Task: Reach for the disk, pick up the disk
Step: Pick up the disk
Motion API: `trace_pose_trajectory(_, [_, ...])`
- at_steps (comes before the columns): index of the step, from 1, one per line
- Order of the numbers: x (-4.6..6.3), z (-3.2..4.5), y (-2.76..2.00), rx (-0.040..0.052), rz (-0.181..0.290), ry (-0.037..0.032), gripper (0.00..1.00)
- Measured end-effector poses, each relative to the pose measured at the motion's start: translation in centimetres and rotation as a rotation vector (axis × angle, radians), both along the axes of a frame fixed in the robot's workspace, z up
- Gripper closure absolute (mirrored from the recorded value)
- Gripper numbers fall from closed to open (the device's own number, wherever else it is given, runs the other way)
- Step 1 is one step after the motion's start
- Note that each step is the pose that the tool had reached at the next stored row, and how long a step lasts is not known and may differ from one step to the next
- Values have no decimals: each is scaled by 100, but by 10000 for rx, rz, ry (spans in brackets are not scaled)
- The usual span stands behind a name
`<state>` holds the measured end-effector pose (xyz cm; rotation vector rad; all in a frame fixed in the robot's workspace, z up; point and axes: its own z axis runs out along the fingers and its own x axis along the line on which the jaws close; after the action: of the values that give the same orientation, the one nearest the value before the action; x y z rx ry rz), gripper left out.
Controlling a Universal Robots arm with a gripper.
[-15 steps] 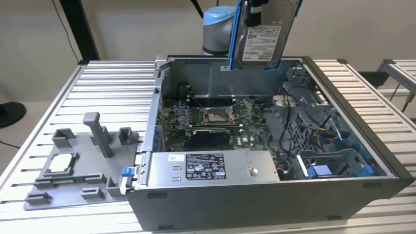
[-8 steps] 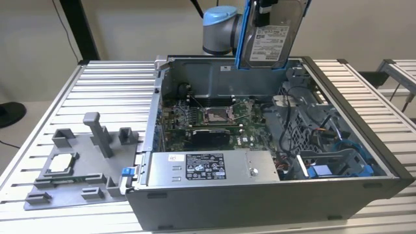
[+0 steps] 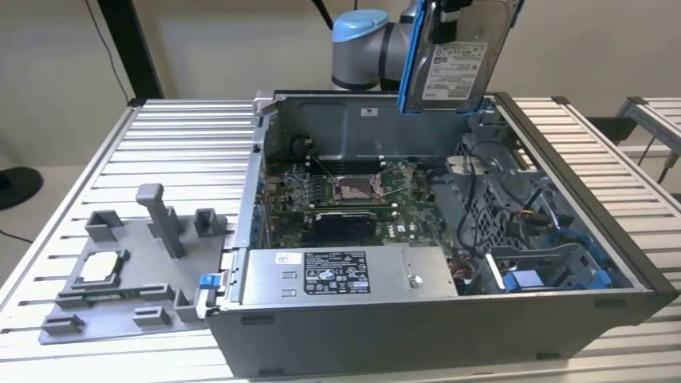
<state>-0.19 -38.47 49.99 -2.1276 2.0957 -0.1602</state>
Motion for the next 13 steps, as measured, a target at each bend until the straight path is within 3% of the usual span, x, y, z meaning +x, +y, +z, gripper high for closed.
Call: trace_pose_trajectory(13, [181,0,0,0,0,0,100])
